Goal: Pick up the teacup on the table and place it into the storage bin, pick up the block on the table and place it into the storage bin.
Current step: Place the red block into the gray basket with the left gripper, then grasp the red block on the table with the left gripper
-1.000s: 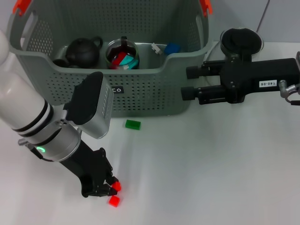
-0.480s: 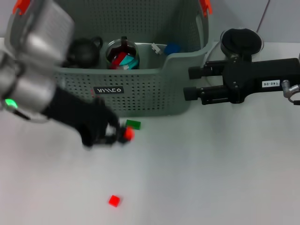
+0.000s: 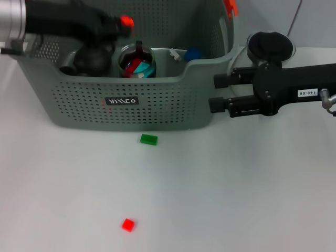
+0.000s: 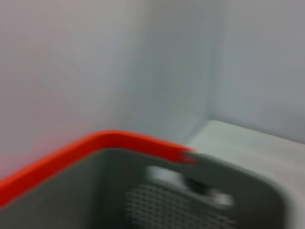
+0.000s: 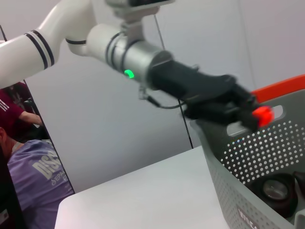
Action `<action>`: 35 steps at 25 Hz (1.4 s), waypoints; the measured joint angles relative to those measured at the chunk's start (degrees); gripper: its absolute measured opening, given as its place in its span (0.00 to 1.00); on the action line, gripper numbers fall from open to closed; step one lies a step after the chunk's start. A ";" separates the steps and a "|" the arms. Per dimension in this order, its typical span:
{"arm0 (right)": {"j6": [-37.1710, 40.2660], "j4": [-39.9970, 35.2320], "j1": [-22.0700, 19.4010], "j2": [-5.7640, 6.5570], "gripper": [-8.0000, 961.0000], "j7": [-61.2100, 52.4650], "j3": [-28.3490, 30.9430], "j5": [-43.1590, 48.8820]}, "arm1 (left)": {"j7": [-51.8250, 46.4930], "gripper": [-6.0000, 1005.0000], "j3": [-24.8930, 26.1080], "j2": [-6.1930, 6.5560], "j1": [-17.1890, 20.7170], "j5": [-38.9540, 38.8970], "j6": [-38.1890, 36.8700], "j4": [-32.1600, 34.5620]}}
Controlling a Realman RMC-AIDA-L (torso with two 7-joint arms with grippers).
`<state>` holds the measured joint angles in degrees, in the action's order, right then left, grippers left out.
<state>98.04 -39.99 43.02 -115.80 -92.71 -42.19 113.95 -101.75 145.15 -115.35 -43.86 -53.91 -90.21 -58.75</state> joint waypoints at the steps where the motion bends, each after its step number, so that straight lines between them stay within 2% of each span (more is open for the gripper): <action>1: 0.00 0.00 0.00 0.00 0.81 -0.02 -0.01 0.00 | -1.63 0.18 -0.17 0.34 -0.30 0.31 3.59 1.23; 4: -0.01 0.06 0.02 -0.01 0.81 -0.14 -0.08 -0.03 | -5.43 0.18 -0.43 1.05 -1.01 1.13 10.21 3.93; 7: -0.01 0.10 -0.04 -0.01 0.81 -0.23 -0.08 -0.04 | -8.38 0.19 -1.15 1.38 -1.25 1.98 13.65 4.79; 15: -0.04 0.19 -0.13 0.13 0.81 -0.28 -0.08 -0.05 | -11.26 0.19 -2.95 1.50 -1.07 2.28 14.44 4.81; 19: -0.03 0.24 -0.14 0.13 0.81 -0.28 -0.08 -0.05 | -12.64 0.33 -4.53 1.52 -0.66 3.03 14.37 3.65; 22: 0.06 0.25 -0.14 0.14 0.81 -0.37 -0.07 -0.05 | -12.93 0.43 -4.57 1.27 0.16 3.52 10.56 0.25; 25: 0.22 0.21 -0.14 0.14 0.81 -0.45 0.24 -0.04 | -12.94 0.55 -4.60 0.51 2.12 3.56 3.32 -6.75; 30: 0.27 0.34 -0.14 0.11 0.81 -0.45 0.92 -0.04 | -13.85 0.77 -5.25 -2.32 7.22 3.56 -12.74 -22.17; 34: -0.02 0.43 -0.13 0.05 0.81 -0.45 1.57 -0.04 | -15.17 0.89 -8.06 -4.48 11.16 3.68 -20.18 -28.81; 35: -0.06 0.43 -0.09 0.02 0.81 -0.45 1.75 -0.04 | -15.21 0.91 -8.43 -4.62 11.51 3.71 -20.58 -29.24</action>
<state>97.98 -39.56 42.93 -115.77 -93.17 -40.45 113.91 -116.96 136.73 -119.97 -32.34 -50.20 -110.79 -87.99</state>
